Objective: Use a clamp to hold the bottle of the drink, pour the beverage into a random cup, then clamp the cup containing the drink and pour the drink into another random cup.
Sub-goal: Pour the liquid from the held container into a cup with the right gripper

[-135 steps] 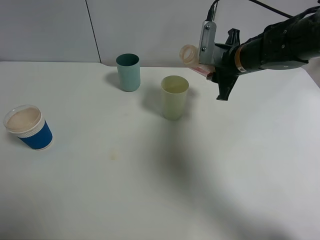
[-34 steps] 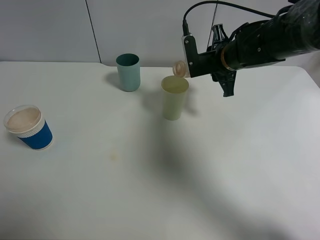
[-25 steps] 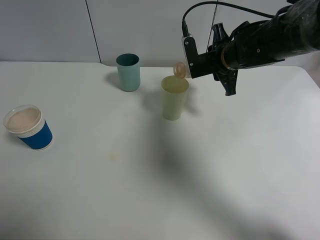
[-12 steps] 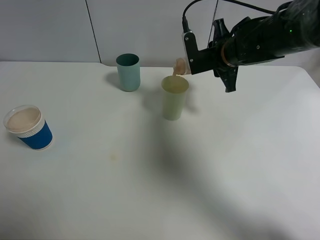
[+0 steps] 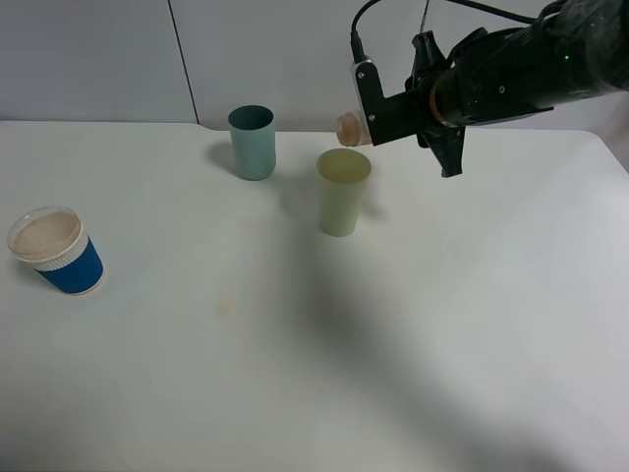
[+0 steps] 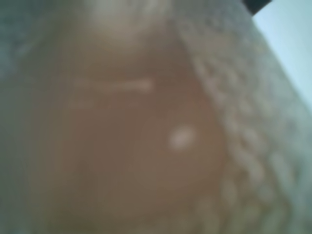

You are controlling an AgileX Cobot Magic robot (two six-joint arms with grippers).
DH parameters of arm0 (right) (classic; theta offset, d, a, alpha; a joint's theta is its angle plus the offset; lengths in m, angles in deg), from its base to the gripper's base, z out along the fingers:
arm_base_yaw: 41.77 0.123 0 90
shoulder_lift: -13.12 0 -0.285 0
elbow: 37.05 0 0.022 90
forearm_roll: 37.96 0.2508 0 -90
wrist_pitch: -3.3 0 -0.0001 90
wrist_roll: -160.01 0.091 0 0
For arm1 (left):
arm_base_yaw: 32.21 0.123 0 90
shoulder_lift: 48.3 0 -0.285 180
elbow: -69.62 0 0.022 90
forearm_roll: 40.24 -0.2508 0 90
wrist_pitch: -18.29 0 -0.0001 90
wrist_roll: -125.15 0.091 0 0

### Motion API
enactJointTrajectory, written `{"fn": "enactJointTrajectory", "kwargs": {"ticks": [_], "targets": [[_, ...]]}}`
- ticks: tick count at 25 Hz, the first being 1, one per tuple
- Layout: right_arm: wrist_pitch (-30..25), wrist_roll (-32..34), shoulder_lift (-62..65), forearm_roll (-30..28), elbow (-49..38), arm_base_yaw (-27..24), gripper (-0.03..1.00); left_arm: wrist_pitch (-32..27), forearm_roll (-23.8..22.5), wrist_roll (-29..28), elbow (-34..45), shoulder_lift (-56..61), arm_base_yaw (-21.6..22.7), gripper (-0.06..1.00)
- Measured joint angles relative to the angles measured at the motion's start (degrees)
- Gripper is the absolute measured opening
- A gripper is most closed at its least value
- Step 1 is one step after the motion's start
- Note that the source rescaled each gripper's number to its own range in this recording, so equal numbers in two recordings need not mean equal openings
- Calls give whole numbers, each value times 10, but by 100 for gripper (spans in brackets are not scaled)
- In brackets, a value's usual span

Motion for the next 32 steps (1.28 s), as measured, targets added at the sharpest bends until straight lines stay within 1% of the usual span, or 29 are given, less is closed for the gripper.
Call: {"fn": "enactJointTrajectory", "kwargs": {"ticks": [2, 4, 18, 23, 32], "targets": [[0, -3, 0, 0, 0, 0, 0, 0, 0, 0, 0, 0, 0, 97], [-15, -15, 0, 0, 1, 0, 0, 0, 0, 0, 0, 0, 0, 97], [-16, -27, 0, 0, 1, 0, 0, 0, 0, 0, 0, 0, 0, 97], [-28, -33, 0, -3, 1, 0, 0, 0, 0, 0, 0, 0, 0, 97], [-28, -34, 0, -9, 1, 0, 0, 0, 0, 0, 0, 0, 0, 97]]}}
